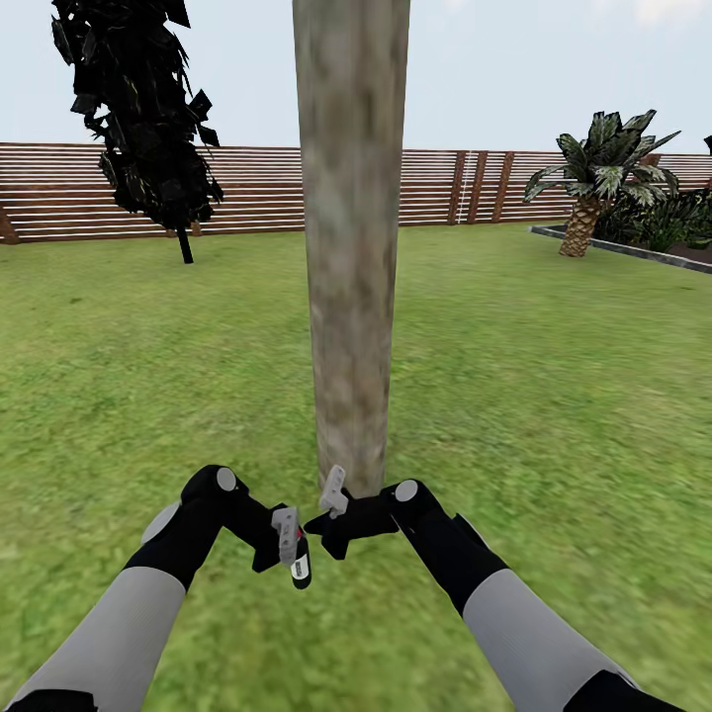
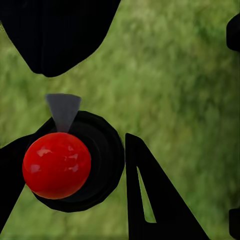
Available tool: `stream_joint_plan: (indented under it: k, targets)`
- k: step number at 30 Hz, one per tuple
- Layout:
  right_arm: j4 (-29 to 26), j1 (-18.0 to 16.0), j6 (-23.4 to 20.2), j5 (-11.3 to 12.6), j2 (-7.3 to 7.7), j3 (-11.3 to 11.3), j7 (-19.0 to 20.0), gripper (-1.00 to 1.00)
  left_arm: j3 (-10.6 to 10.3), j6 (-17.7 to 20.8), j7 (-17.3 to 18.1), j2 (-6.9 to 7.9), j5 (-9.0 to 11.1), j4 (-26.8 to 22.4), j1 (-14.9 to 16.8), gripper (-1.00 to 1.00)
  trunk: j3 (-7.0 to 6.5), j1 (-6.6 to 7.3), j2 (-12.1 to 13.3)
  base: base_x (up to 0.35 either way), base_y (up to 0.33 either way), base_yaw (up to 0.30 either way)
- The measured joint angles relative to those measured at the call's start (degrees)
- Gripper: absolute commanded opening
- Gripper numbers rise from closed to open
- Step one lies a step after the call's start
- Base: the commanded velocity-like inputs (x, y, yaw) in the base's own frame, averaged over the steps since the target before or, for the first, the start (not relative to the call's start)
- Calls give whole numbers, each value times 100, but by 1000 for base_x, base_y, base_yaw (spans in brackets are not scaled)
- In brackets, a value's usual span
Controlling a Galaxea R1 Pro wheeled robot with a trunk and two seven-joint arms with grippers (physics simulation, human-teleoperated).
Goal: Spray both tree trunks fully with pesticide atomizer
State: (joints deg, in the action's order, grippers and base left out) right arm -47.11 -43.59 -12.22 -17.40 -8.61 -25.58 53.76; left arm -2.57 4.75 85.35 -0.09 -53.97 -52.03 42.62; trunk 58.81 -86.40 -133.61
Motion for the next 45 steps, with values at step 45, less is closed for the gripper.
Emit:
stream_joint_plan:
  k: [45]
  targets:
    - [0, 3, 0, 0, 0, 0, -4, -100, 10, -52, 7, 461, 328, 518, 206, -100, 0, 0, 0, 0, 0, 0]
